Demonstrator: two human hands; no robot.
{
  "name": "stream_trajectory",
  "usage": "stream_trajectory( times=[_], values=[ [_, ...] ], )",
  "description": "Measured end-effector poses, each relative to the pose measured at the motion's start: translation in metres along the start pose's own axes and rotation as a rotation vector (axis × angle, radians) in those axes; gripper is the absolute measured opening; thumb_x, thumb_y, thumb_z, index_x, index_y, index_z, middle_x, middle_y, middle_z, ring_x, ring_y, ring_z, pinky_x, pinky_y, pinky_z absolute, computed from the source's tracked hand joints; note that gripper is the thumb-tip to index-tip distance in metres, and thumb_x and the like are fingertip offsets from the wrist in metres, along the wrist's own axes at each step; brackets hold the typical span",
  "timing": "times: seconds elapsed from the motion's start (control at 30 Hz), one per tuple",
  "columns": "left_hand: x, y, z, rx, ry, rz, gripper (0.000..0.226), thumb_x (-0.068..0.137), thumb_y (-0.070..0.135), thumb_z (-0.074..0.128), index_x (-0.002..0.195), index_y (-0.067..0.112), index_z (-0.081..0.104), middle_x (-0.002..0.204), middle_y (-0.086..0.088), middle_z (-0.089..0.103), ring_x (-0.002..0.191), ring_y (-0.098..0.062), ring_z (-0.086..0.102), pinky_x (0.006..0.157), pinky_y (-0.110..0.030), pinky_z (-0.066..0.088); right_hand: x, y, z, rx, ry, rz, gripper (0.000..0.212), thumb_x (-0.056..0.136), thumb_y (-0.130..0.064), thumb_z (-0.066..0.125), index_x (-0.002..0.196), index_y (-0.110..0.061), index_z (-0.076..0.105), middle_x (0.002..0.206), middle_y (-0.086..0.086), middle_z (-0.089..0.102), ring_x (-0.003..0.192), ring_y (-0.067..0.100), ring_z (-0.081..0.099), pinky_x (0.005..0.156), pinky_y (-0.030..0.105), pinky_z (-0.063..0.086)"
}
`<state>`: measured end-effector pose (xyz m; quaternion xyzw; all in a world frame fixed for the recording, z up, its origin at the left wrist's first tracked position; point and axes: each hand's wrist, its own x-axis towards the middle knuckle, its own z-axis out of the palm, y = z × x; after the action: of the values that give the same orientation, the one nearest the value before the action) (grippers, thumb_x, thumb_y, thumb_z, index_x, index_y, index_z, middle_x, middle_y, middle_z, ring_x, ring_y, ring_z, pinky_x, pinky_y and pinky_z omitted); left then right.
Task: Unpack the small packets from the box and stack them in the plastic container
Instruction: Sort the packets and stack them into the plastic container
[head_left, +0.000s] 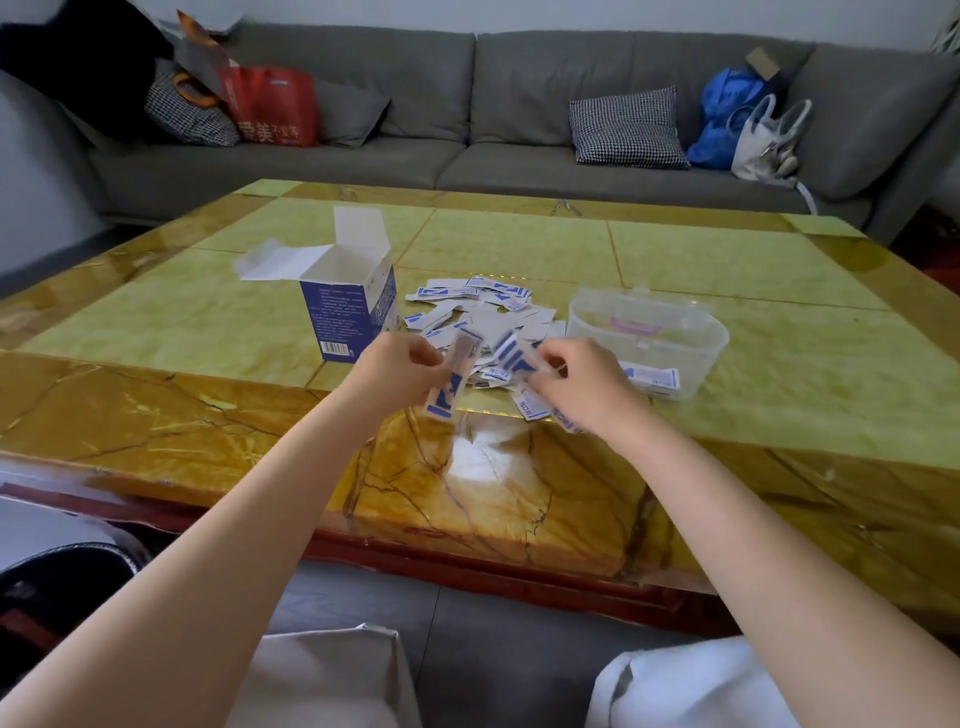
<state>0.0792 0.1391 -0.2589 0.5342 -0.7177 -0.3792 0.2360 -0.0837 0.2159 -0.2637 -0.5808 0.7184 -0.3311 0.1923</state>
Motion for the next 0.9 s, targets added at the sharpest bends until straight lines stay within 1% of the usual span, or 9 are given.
stream_trajectory(
  times=[0.13,0.27,0.33,0.4,0.57,0.67,0.77,0.83,0.9],
  values=[
    [-0.004,0.006,0.001,-0.363,-0.096,-0.153,0.005,0.085,0.003,0.06,0.083,0.007,0.059,0.099,-0.014,0.068,0.083,-0.021,0.068,0.072,-0.026,0.057,0.002,-0.009,0.001,0.581,0.047,0.172,0.01,0.086,-0.002,0.06,0.083,-0.01,0.065,0.096,0.018,0.067,0.086,0.025,0.06,0.084,0.04,0.05],
    [-0.002,0.012,0.006,-0.401,-0.166,-0.172,0.023,0.088,0.005,0.054,0.112,0.005,0.055,0.109,-0.012,0.066,0.084,-0.021,0.068,0.07,-0.031,0.058,0.002,-0.013,0.003,0.719,0.08,0.182,0.019,0.085,0.0,0.061,0.081,-0.019,0.061,0.097,0.01,0.066,0.094,0.026,0.063,0.092,0.044,0.05],
    [-0.001,0.013,0.009,-0.312,-0.164,-0.175,0.028,0.091,0.009,0.05,0.119,0.008,0.05,0.11,-0.011,0.064,0.08,-0.018,0.065,0.065,-0.029,0.058,0.003,-0.015,0.001,0.626,0.139,0.106,0.018,0.086,-0.002,0.059,0.081,-0.019,0.061,0.093,0.01,0.065,0.088,0.021,0.06,0.089,0.04,0.048],
    [-0.002,0.013,0.009,-0.059,-0.108,-0.061,0.024,0.092,0.016,0.051,0.116,0.011,0.051,0.104,-0.009,0.062,0.071,-0.014,0.059,0.058,-0.024,0.051,0.003,-0.017,-0.002,0.436,0.145,-0.007,0.011,0.087,-0.007,0.059,0.089,-0.016,0.064,0.093,0.007,0.064,0.083,0.016,0.055,0.08,0.034,0.047],
    [-0.004,0.011,0.009,0.365,-0.05,0.275,0.015,0.085,0.02,0.062,0.097,0.011,0.063,0.085,-0.004,0.06,0.072,-0.018,0.053,0.052,-0.019,0.036,0.001,-0.01,-0.004,-0.082,-0.059,-0.266,0.013,0.088,-0.014,0.06,0.099,-0.01,0.066,0.111,0.001,0.048,0.098,0.014,0.047,0.084,0.018,0.033],
    [-0.005,0.012,0.016,0.392,-0.101,0.381,0.019,0.082,0.018,0.066,0.098,0.009,0.068,0.089,-0.005,0.067,0.079,-0.016,0.058,0.06,-0.021,0.04,-0.004,-0.004,-0.003,-0.217,-0.134,-0.269,0.013,0.089,-0.013,0.058,0.1,-0.013,0.066,0.093,0.0,0.055,0.1,0.02,0.049,0.077,0.026,0.035],
    [-0.007,0.014,0.024,0.412,-0.143,0.428,0.019,0.083,0.018,0.066,0.1,0.011,0.069,0.097,-0.005,0.07,0.084,-0.015,0.061,0.066,-0.016,0.041,-0.008,0.001,-0.008,-0.337,-0.134,-0.246,0.016,0.091,-0.009,0.052,0.099,-0.016,0.063,0.076,-0.005,0.041,0.098,0.022,0.046,0.075,0.03,0.034],
    [-0.008,0.016,0.025,0.457,-0.164,0.444,0.025,0.084,0.013,0.062,0.109,0.013,0.065,0.107,-0.004,0.068,0.092,-0.015,0.061,0.072,-0.015,0.043,-0.009,0.003,-0.009,-0.449,-0.114,-0.255,0.021,0.092,-0.007,0.048,0.108,-0.017,0.058,0.08,-0.005,0.042,0.101,0.023,0.046,0.081,0.033,0.036],
    [-0.007,0.015,0.021,0.531,-0.182,0.406,0.034,0.085,0.014,0.062,0.118,0.015,0.058,0.115,0.0,0.062,0.096,-0.012,0.056,0.077,-0.019,0.042,-0.01,0.005,-0.008,-0.474,-0.082,-0.241,0.032,0.093,-0.007,0.047,0.122,-0.02,0.051,0.098,0.005,0.05,0.102,0.027,0.05,0.085,0.035,0.039]
  ],
)
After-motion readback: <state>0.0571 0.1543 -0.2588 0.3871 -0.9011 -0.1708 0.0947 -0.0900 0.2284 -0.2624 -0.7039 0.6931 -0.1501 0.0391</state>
